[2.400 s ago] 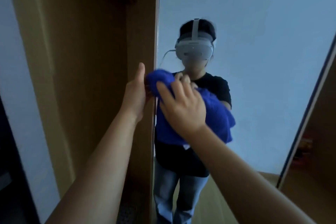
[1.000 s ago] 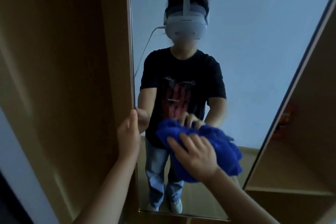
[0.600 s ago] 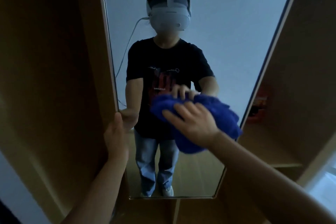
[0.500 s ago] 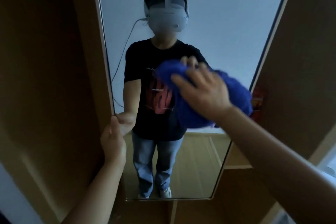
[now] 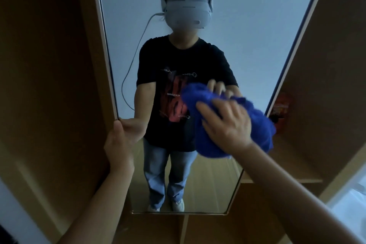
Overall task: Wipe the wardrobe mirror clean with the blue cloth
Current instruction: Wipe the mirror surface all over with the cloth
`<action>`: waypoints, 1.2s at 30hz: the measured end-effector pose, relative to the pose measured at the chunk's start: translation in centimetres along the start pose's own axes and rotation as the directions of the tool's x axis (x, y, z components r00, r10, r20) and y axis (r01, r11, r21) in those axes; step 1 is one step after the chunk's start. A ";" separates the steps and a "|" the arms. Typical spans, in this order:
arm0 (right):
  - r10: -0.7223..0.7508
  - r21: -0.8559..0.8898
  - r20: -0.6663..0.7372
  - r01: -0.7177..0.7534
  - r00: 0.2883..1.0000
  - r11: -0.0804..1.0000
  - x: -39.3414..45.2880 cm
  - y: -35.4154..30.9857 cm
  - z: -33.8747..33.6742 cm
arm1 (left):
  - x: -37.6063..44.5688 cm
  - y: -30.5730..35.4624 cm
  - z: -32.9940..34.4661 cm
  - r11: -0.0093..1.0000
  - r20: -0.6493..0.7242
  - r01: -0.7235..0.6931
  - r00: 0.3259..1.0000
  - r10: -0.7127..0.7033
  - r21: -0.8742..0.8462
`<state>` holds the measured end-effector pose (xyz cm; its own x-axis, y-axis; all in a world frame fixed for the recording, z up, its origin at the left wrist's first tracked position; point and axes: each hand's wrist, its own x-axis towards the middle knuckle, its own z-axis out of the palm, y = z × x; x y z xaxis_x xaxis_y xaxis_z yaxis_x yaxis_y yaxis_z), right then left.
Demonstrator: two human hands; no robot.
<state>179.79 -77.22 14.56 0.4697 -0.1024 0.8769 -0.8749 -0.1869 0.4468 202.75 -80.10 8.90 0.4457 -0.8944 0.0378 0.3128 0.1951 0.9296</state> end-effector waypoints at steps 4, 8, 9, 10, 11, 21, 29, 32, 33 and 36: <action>-0.164 0.098 0.158 0.150 0.974 0.984 -5.9 -3.1 0.7 | -0.3 -0.1 -0.2 0.995 0.023 -0.059 0.998 0.058 0.080; -0.304 0.158 0.255 0.271 0.918 0.950 -7.7 -3.6 0.8 | 0.3 -0.5 -0.4 0.994 -0.018 -0.029 0.999 0.031 0.103; -0.343 0.167 0.267 0.307 0.901 0.937 -7.4 -3.2 0.7 | 0.2 -0.5 -0.4 0.995 -0.017 -0.023 1.000 0.025 0.101; -0.361 0.171 0.271 0.324 0.892 0.930 -6.9 -2.7 0.5 | 0.1 -0.4 -0.4 0.994 -0.008 -0.024 1.000 0.025 0.103; -0.356 0.165 0.268 0.321 0.895 0.933 -6.1 -2.0 0.2 | 0.0 -0.2 -0.5 0.994 0.004 -0.029 1.000 0.029 0.107; -0.121 -0.213 0.032 0.125 0.992 0.969 9.3 11.2 -4.6 | -0.4 -0.1 -0.6 0.993 0.011 -0.093 0.996 0.093 0.068; 0.099 -0.165 -0.117 -0.118 0.988 0.979 7.1 11.0 -3.5 | -0.3 -0.8 -0.9 0.994 -0.013 -0.087 0.996 0.088 0.064; 0.108 -0.124 -0.073 -0.116 0.991 0.986 2.3 8.8 -2.8 | -0.2 -0.8 -0.9 0.999 -0.034 -0.040 0.999 0.040 0.024; 0.109 -0.117 -0.055 -0.115 0.993 0.986 0.6 7.9 -2.6 | -0.3 -0.6 -0.8 1.000 -0.040 -0.019 0.999 0.019 0.000; 0.144 -0.093 -0.003 -0.144 0.990 0.985 -4.1 5.4 -1.8 | -0.3 -0.5 -0.7 0.999 -0.046 0.028 0.998 -0.029 -0.036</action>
<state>172.93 -76.07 13.65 0.3385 -0.1256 0.9326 -0.9404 -0.0785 0.3308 203.07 -79.62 8.20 0.4747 -0.8801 -0.0067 0.3549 0.1845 0.9165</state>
